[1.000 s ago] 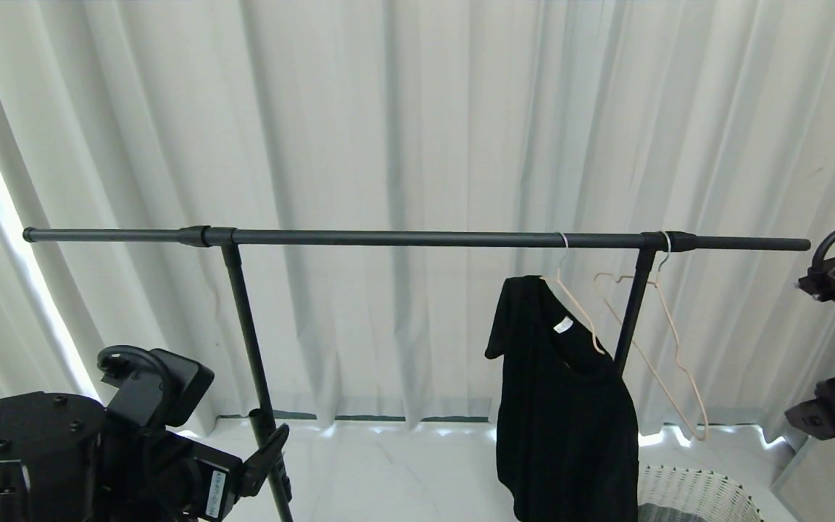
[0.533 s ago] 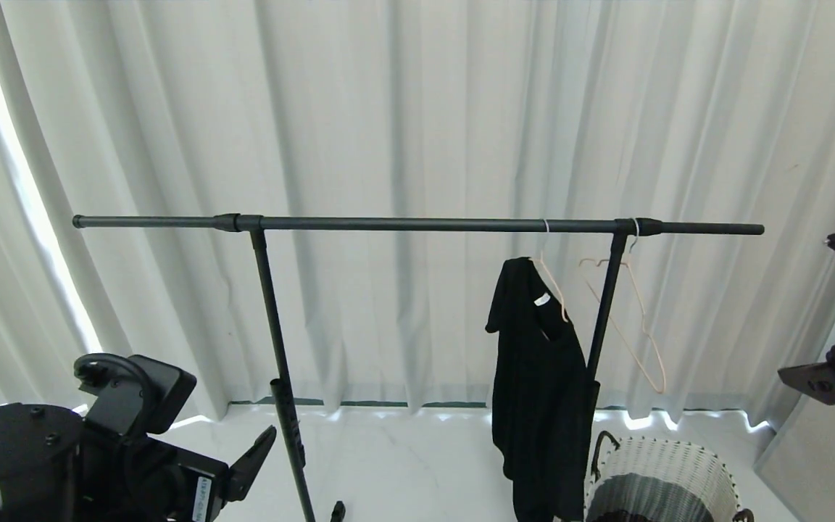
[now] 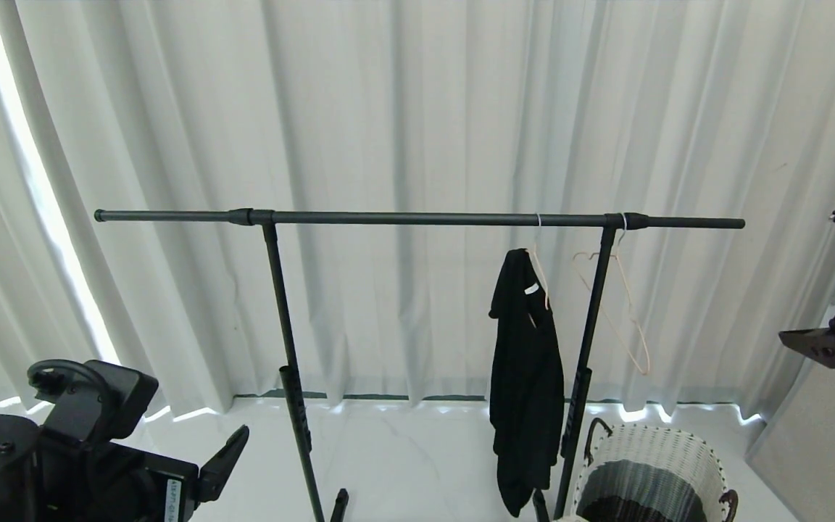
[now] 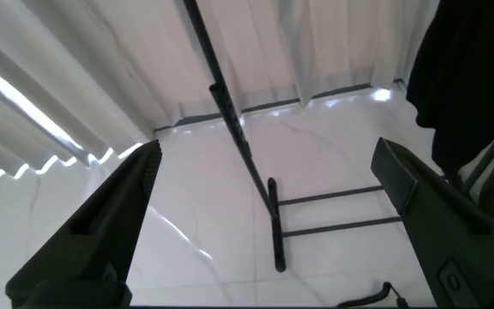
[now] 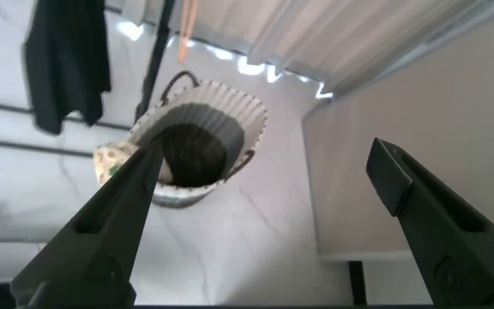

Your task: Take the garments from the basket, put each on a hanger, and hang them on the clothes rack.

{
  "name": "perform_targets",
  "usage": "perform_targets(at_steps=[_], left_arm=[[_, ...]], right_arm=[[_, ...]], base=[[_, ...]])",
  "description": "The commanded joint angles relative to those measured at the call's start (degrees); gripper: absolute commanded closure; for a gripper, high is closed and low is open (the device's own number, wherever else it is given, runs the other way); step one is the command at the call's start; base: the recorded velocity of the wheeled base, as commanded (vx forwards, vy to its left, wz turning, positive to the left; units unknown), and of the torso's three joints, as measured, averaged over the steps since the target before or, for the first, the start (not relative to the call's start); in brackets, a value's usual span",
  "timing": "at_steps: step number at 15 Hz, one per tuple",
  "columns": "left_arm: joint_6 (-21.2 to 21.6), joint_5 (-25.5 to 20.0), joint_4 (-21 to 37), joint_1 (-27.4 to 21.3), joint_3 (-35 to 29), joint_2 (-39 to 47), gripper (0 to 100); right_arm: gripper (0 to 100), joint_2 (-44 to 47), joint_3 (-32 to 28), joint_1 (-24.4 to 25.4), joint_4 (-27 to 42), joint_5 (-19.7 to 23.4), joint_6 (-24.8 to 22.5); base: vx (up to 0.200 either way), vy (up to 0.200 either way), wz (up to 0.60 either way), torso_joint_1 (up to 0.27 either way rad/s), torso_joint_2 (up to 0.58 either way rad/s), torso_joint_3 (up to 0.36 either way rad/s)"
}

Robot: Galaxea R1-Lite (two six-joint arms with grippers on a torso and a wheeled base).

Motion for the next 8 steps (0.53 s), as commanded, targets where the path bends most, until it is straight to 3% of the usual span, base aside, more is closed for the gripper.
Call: perform_targets(at_steps=[1, 4, 8], left_arm=[[0.0, 0.0, 0.0, 0.1, 0.0, -0.5, 0], [0.0, 0.0, 0.0, 0.4, 0.1, -0.6, 0], [0.0, 0.0, 0.0, 0.9, 0.4, -0.6, 0]], right_arm=[[0, -0.3, 4.1, -1.0, -3.1, 0.1, -0.5], [0, -0.6, 9.1, -1.0, -9.3, 0.2, -2.2], [0, -0.6, 10.1, -1.0, -10.6, 0.3, -3.4]], base=[[0.000, 0.000, 0.00, 0.000, 0.00, 0.000], [0.000, 0.000, 0.00, 0.000, 0.00, 0.000], [0.000, 0.000, 0.00, -0.023, 0.05, 0.030]])
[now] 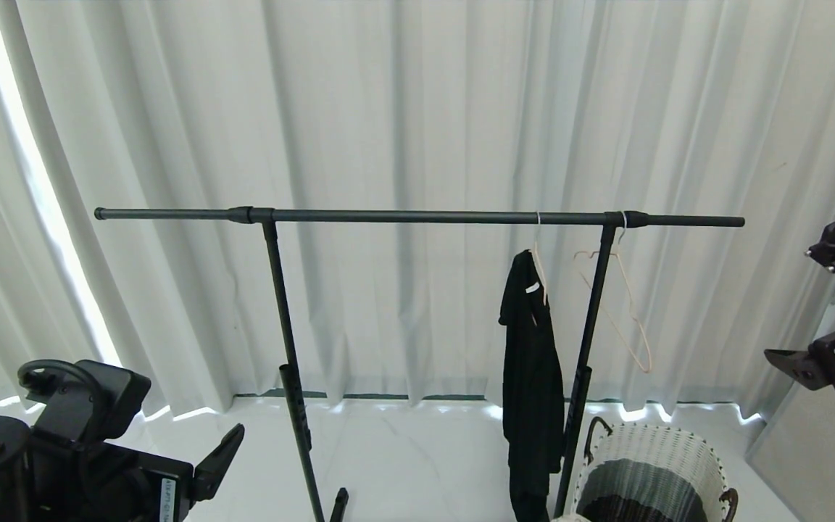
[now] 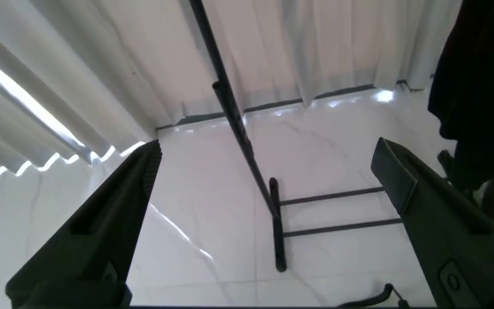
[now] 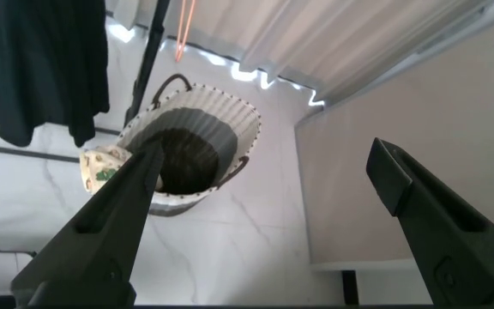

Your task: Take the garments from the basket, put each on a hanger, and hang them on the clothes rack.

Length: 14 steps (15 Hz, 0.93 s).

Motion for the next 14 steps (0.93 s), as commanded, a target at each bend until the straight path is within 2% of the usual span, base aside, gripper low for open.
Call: perform_targets(at_steps=[1, 5, 7, 14], left_arm=[[0.1, 0.0, 0.0, 0.1, 0.5, -0.1, 0], [0.5, 0.4, 0.0, 0.0, 1.0, -0.2, 0], [1.0, 3.1, 0.0, 0.1, 1.2, -0.1, 0], [1.1, 3.6, 0.1, 0.2, 2.1, -0.1, 0]], right_arm=[[0, 0.2, 0.4, 0.0, 0.1, 0.1, -0.3], [0, 0.2, 1.4, 0.0, 0.0, 0.1, -2.1], [0, 0.2, 2.5, 0.0, 0.0, 0.1, -2.1], [0, -0.1, 5.0, 0.0, 0.0, 0.0, -2.1]], base=[[0.000, 0.000, 0.00, -0.168, 0.38, 0.188], [0.000, 0.000, 0.00, -0.232, 0.51, 0.273], [0.000, 0.000, 0.00, -0.237, 0.53, 0.288], [0.000, 0.000, 0.00, -0.227, 0.52, 0.290]])
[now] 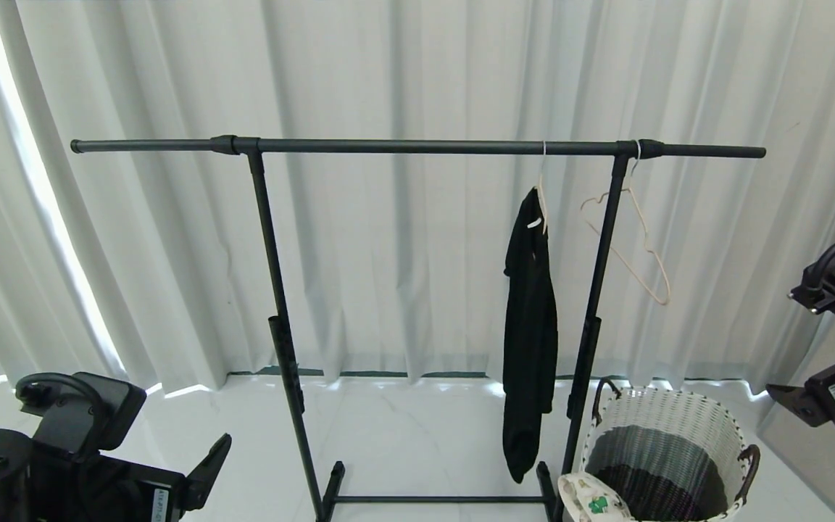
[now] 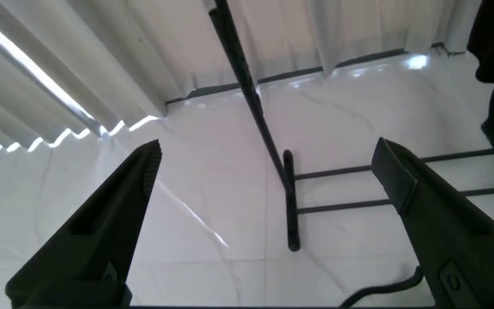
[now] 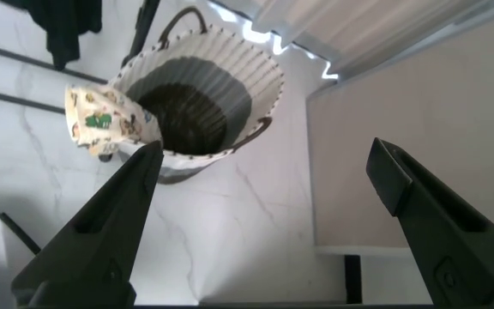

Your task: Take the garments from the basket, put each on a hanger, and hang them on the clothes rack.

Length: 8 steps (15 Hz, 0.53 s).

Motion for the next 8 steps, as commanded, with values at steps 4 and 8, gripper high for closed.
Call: perform_targets(at_steps=[4, 8], left_arm=[[0.3, 0.7, 0.0, 0.0, 0.8, 0.4, 0], [-0.2, 0.2, 0.0, -0.1, 0.3, 0.3, 0]], right_arm=[[0, -0.8, 1.5, 0.0, 0.0, 0.0, 0.0], [0, -1.3, 4.6, 0.0, 0.0, 0.0, -0.4]], base=[[0.000, 0.000, 0.00, -0.201, 0.48, 0.282], [0.000, 0.000, 0.00, -0.179, 0.47, 0.290]])
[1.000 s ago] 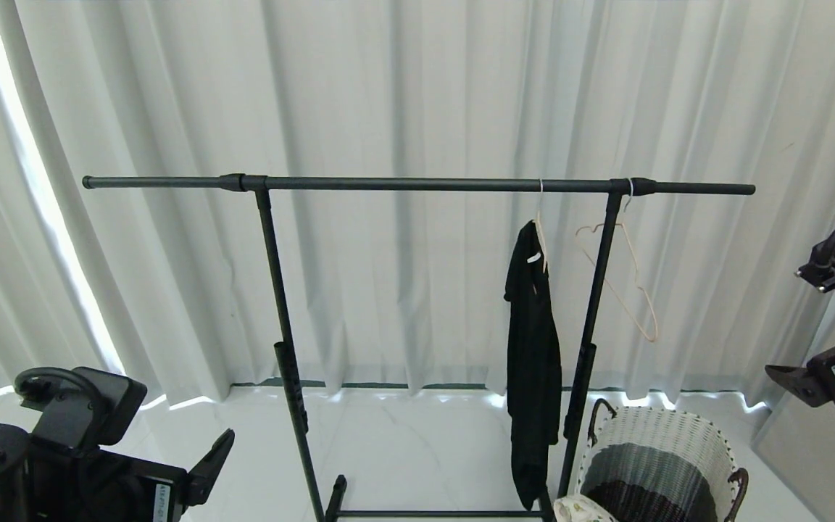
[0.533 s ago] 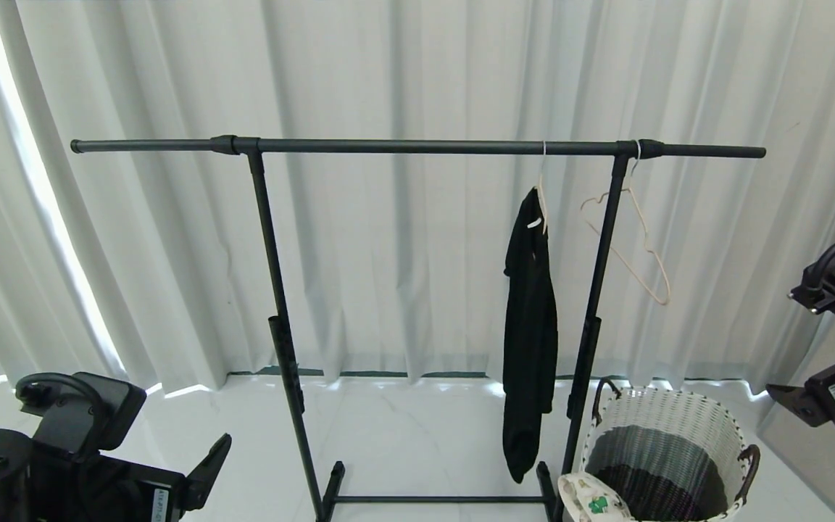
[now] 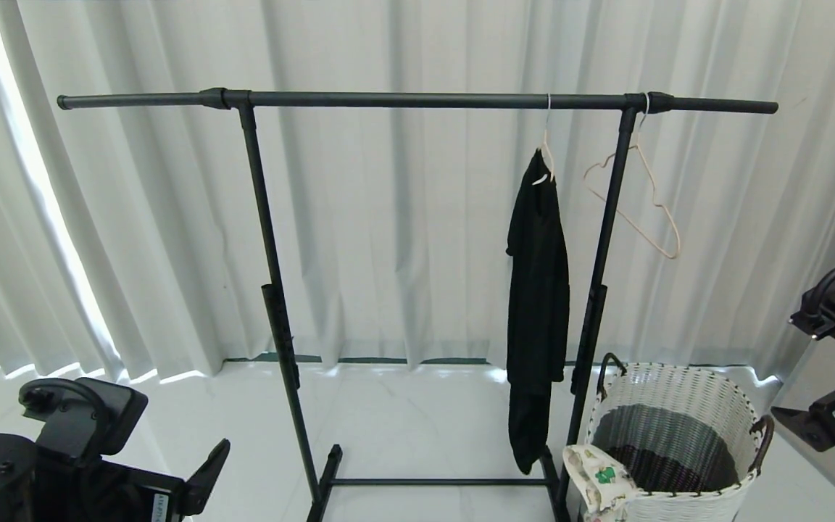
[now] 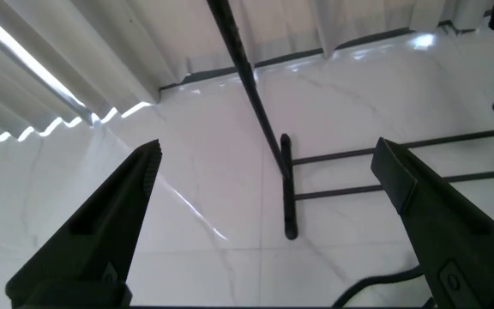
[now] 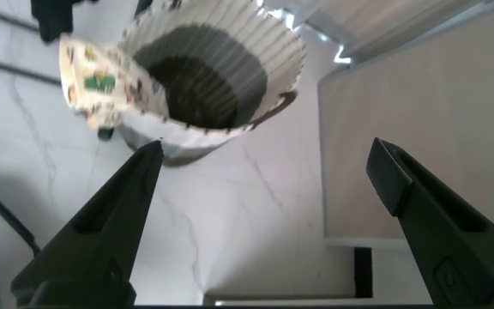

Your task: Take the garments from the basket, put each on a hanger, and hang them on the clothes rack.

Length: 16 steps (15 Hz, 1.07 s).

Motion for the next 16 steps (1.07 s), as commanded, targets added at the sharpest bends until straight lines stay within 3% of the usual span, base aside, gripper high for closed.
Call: perform_targets(at_steps=[1, 7, 11, 14, 16], left_arm=[[-0.2, -0.1, 0.0, 0.0, -0.1, -0.1, 0], [-0.3, -1.1, 0.0, -0.1, -0.2, 0.4, 0], [-0.3, -1.1, 0.0, -0.1, -0.2, 0.8, 0], [-0.4, -1.1, 0.0, -0.2, -1.9, 1.7, 0], [-0.4, -1.1, 0.0, -0.2, -2.2, 1.8, 0]], right_arm=[[0, -0.1, 1.3, 0.1, 0.0, 0.1, -0.1], [0, 0.5, 6.1, 0.1, -5.2, 7.8, -0.7], [0, 2.9, 10.9, 1.1, -11.0, 11.3, -5.6], [0, 11.1, 16.4, 7.2, -21.4, 11.3, -6.2], [0, 16.4, 19.0, 12.2, -23.2, 11.1, -6.3]], base=[[0.200, 0.000, 0.00, -0.168, 0.46, 0.300], [0.200, 0.000, 0.00, -0.103, 0.31, 0.210], [0.150, 0.000, 0.00, -0.001, 0.03, 0.016], [0.000, 0.000, 0.00, 0.000, 0.00, 0.000], [0.000, 0.000, 0.00, 0.000, 0.00, 0.000]])
